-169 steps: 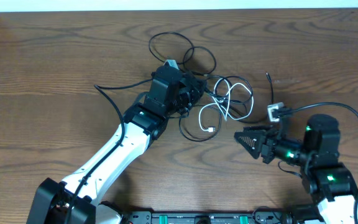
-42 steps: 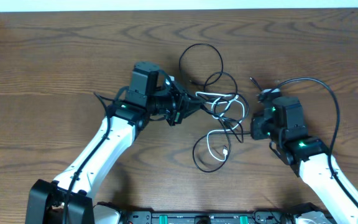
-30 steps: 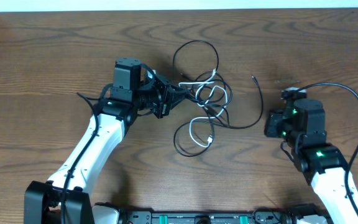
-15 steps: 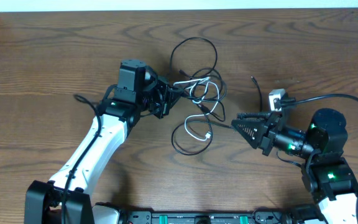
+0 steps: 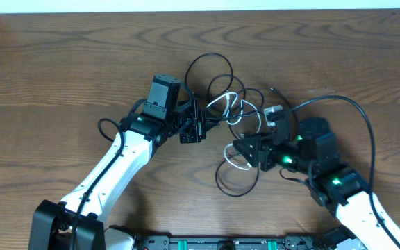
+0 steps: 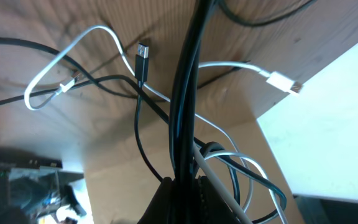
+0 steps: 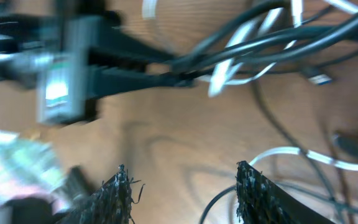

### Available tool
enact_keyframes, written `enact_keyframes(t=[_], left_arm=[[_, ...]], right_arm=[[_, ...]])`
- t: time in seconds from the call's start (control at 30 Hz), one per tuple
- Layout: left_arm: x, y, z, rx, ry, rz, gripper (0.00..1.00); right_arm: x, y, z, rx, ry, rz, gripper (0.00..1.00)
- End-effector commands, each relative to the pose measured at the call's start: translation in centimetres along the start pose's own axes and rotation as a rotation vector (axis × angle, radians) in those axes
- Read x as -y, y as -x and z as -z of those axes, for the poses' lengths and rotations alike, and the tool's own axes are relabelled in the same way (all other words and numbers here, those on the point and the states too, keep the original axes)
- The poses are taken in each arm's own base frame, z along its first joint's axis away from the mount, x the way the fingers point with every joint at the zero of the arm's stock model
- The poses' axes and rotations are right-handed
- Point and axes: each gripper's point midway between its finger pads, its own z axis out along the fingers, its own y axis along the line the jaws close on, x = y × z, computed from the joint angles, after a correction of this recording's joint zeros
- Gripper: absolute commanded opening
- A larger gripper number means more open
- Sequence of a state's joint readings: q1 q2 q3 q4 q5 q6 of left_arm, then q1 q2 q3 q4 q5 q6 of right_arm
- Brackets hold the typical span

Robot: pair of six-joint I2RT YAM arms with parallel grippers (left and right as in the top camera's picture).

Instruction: Untangle cables

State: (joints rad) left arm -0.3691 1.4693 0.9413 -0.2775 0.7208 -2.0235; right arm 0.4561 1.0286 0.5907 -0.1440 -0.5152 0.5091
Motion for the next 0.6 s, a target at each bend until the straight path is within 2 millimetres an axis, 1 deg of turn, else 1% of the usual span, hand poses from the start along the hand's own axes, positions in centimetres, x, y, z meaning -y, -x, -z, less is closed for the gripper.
enact_keyframes(t=[0.0, 0.07, 0.17, 0.3, 0.4, 0.5, 0.57], left_arm=[[-0.4, -1.7, 0.4, -0.076, 0.030, 0.052, 0.08], [-0.5, -1.7, 0.4, -0.078, 0.033, 0.051, 0.08], [-0.8, -2.3, 0.4, -0.107, 0.052, 0.050, 0.08], [-1.1, -2.8, 0.5, -0.140, 0.072, 0.050, 0.08], [-1.2, -2.8, 0.5, -0.139, 0.076, 0.053, 0.08], [-1.3, -2.8, 0.5, -0.141, 0.079, 0.055, 0.08], [-1.3, -2.9, 0.5, -0.143, 0.080, 0.055, 0.08]], right_arm=[[2.2, 0.8, -0.9, 0.059, -0.116, 0.005, 0.52], [2.0, 1.5, -1.4, 0.082, -0.099, 0.019, 0.52], [2.4, 2.5, -1.7, 0.124, -0.118, 0.031, 0.52], [2.2, 3.0, -2.2, 0.139, -0.100, 0.040, 0.51], [1.9, 3.3, -2.4, 0.148, -0.082, 0.048, 0.48], [1.5, 3.9, -2.3, 0.171, -0.067, 0.060, 0.40], [1.0, 4.2, -2.3, 0.180, -0.044, 0.066, 0.30]])
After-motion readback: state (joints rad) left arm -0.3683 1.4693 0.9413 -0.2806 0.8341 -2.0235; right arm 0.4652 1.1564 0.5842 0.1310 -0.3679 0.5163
